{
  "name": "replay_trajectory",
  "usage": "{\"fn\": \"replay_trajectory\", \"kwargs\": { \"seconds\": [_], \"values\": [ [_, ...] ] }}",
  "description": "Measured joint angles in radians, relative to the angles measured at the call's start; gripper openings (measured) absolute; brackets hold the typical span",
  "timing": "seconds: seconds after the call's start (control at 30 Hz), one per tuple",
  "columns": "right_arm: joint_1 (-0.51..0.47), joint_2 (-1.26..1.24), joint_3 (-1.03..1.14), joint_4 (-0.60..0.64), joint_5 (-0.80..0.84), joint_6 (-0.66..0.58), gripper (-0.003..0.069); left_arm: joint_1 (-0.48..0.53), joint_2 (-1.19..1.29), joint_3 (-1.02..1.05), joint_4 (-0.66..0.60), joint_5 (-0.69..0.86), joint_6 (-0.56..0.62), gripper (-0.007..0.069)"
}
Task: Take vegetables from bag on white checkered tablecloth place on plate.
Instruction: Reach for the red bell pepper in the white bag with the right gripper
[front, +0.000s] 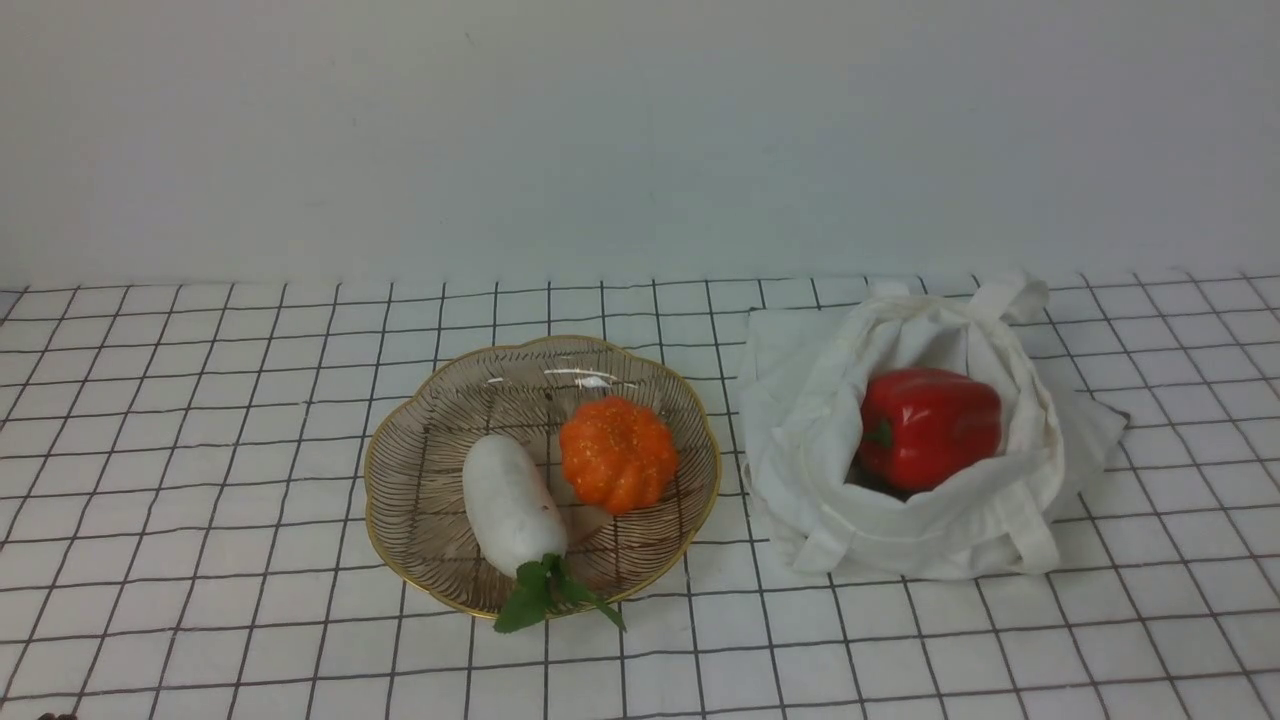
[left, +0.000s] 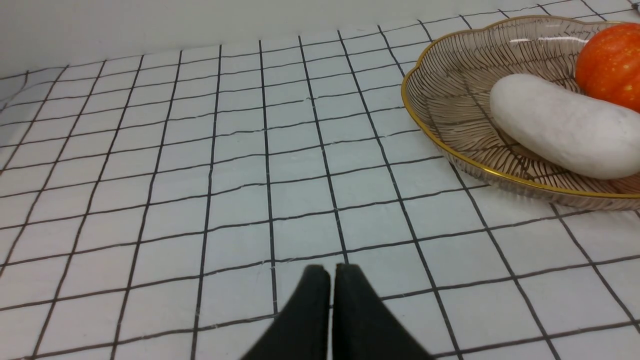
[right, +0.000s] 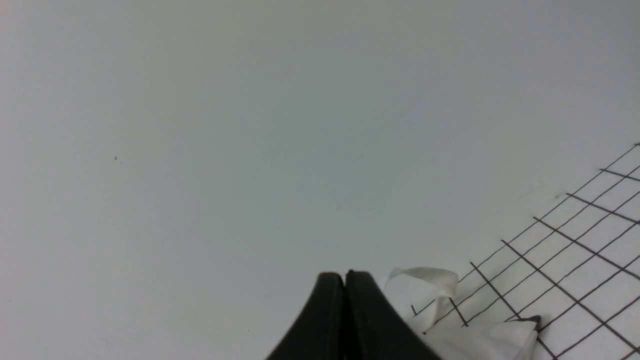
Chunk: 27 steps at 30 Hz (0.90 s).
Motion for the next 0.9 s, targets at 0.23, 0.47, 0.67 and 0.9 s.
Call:
{"fn": "replay_trajectory", "kwargs": {
  "seconds": [0.23,0.47,0.67,0.9],
  "values": [
    [0.001,0.0,-0.004,0.016,0.005,-0.011,-0.0014,0.0,0.0,0.0,0.0,0.0,0.0,-0.0008],
    [0.009,0.12,-0.313,-0.067,0.31,-0.12,-0.0014,0.0,0.0,0.0,0.0,0.0,0.0,-0.0008],
    [0.009,0.504,-0.59,-0.049,0.703,-0.264,-0.0014,0.0,0.0,0.0,0.0,0.0,0.0,-0.0008],
    [0.01,0.914,-0.787,0.051,0.891,-0.547,0.0,0.0,0.0,0.0,0.0,0.0,0.0,-0.0008]
  ]
}}
